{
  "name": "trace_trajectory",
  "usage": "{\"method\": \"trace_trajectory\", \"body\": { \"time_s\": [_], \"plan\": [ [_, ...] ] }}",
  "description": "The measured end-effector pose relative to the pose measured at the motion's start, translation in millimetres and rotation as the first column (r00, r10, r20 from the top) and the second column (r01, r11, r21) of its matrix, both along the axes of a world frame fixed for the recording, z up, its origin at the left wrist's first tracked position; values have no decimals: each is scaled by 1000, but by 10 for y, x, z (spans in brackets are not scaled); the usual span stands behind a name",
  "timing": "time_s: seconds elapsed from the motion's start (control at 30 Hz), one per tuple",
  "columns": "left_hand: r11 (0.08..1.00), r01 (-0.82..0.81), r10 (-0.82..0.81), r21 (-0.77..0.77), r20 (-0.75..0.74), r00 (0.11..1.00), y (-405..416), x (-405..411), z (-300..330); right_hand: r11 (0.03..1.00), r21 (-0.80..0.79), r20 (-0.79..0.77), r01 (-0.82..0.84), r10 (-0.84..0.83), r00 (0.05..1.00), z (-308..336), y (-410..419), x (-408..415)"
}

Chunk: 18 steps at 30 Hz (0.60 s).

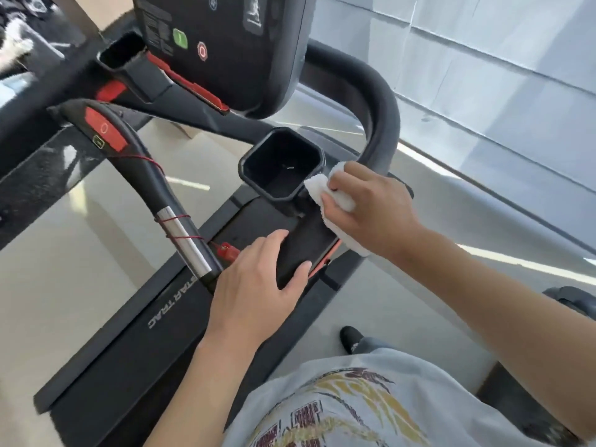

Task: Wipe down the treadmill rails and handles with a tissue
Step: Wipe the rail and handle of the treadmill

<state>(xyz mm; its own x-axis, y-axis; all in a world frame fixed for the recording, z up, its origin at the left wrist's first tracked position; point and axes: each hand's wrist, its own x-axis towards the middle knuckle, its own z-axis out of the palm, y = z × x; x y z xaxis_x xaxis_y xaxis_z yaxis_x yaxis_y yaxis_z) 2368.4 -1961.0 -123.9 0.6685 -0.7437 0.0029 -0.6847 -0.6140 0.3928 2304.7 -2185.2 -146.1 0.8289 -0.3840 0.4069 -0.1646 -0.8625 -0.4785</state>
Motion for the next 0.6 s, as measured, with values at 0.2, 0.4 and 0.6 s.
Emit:
{"method": "trace_trajectory", "body": {
  "time_s": [0.2,0.4,0.6],
  "plan": [
    [998,-53,54,-37,40,998,-6,1,-39,999,29,-18,-21,21,1000,242,-515,543],
    [994,-92,95,-52,55,994,-28,-6,-72,920,-135,-178,-367,342,923,254,-163,1000],
    [991,-120,126,-65,94,988,-26,-23,-74,862,-172,-157,-477,454,877,179,-48,1145]
  ]
}}
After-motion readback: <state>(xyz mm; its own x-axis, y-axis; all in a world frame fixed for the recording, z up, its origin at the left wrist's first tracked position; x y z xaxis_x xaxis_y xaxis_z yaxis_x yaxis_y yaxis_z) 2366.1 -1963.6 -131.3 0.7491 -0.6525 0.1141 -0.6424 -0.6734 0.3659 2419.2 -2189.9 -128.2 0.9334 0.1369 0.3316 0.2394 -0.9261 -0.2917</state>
